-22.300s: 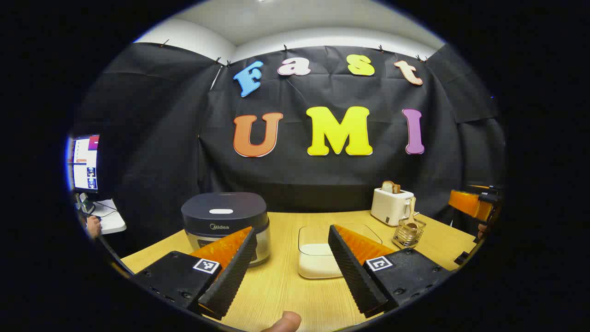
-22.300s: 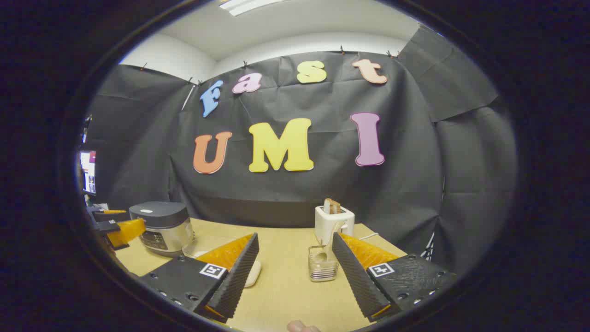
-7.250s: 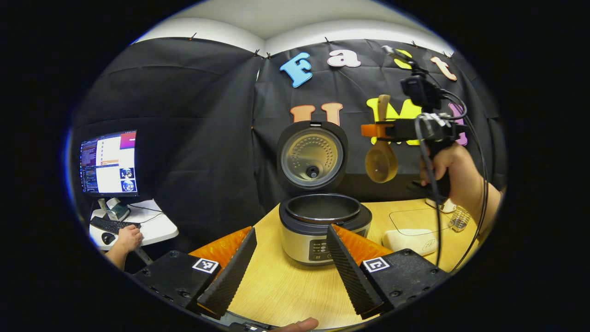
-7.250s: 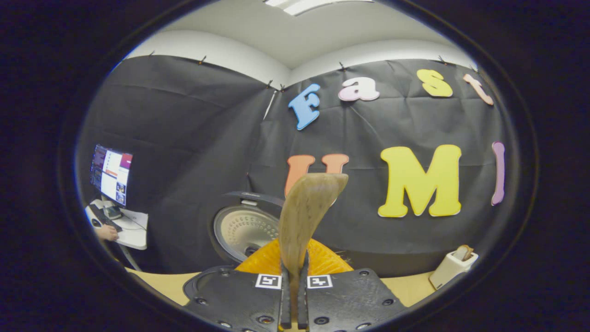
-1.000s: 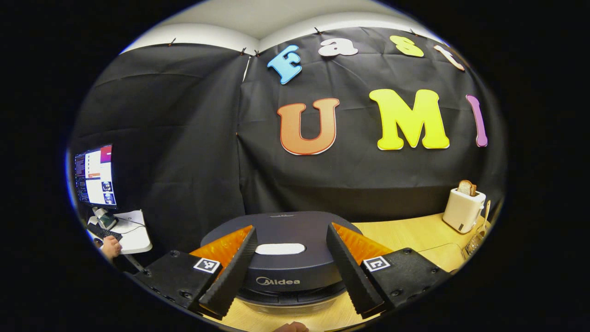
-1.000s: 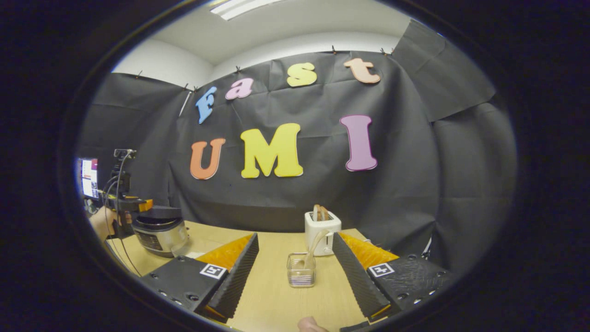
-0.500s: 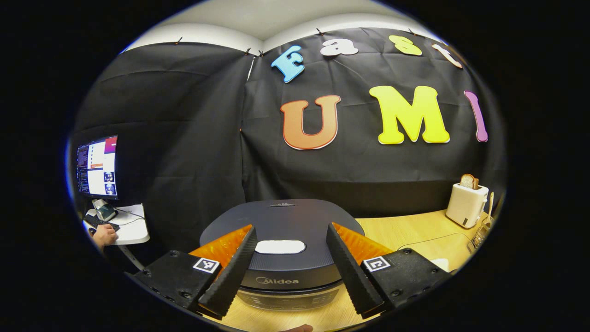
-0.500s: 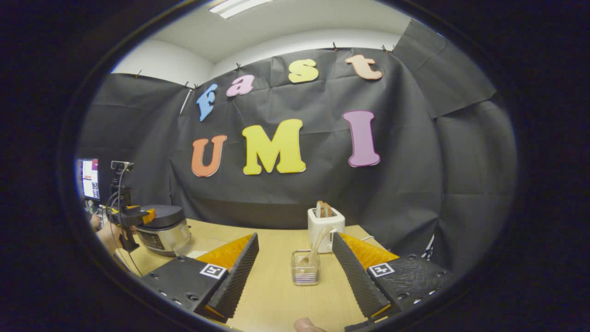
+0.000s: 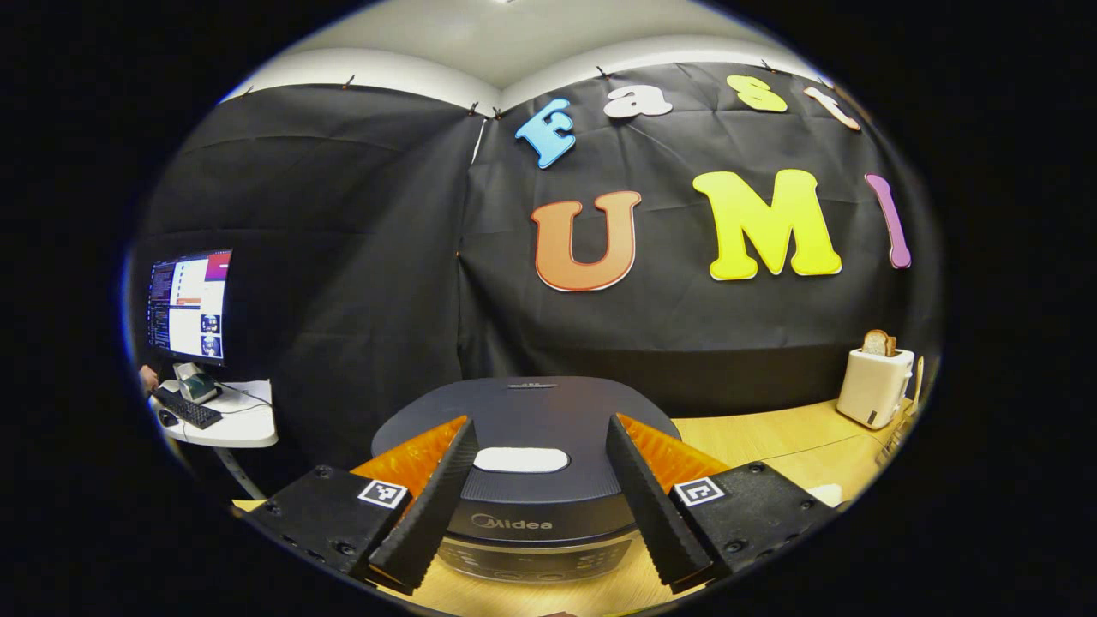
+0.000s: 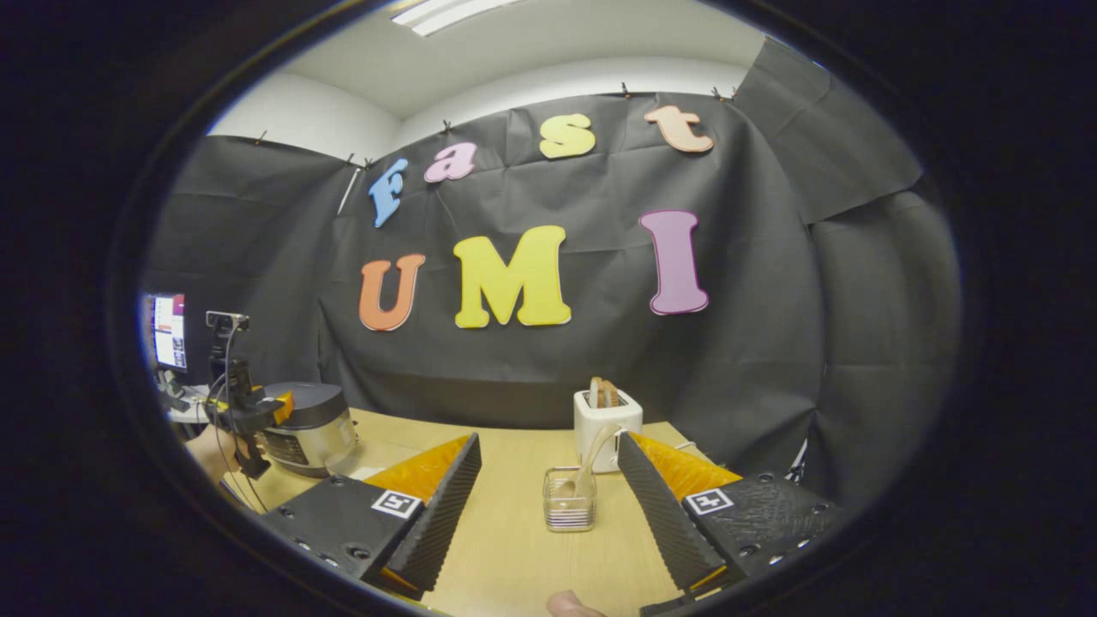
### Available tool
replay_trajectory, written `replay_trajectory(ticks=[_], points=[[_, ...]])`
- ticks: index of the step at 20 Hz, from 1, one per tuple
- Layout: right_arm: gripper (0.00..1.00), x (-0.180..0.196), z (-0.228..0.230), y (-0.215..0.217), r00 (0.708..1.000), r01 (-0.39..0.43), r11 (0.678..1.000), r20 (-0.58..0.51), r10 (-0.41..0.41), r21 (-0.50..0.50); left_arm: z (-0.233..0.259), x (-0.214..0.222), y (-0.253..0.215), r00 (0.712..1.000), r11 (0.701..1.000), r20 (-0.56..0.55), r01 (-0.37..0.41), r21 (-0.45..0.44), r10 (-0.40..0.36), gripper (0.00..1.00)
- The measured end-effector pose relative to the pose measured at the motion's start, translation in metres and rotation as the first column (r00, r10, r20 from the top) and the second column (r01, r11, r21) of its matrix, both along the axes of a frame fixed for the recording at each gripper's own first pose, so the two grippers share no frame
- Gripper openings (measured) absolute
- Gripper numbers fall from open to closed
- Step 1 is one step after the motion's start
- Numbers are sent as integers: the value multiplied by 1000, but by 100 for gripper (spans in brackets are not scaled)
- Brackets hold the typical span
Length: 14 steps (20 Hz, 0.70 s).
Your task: Close the left gripper, press the button to open the rice cooker; take a wooden spoon from the chopstick holder with the right hand, scoop a spoonful of rice and pour it into the rice cooker, then put the wooden spoon back into the chopstick holder.
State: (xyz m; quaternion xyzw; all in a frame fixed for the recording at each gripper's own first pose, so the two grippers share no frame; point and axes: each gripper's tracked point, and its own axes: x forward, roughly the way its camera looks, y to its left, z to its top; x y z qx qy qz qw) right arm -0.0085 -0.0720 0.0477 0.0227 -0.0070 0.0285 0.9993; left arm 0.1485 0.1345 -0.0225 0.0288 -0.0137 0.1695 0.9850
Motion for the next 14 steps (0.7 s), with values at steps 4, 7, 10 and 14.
replay_trajectory(ticks=[4,7,10,14], points=[[95,-1,2,-2,1000,10,1000,0,-10,23,1,-2,-1,1000,999,-22,19,27,-18,96],[93,3,-2,2,1000,5,999,-20,-4,47,3,-13,-4,998,998,-56,29,63,-26,96],[93,3,-3,6,999,11,997,-31,-9,73,7,-31,-16,998,997,-41,46,54,-44,98],[96,3,-1,24,1000,6,996,-12,-5,93,2,-68,-49,993,993,-27,111,-32,-112,99]])
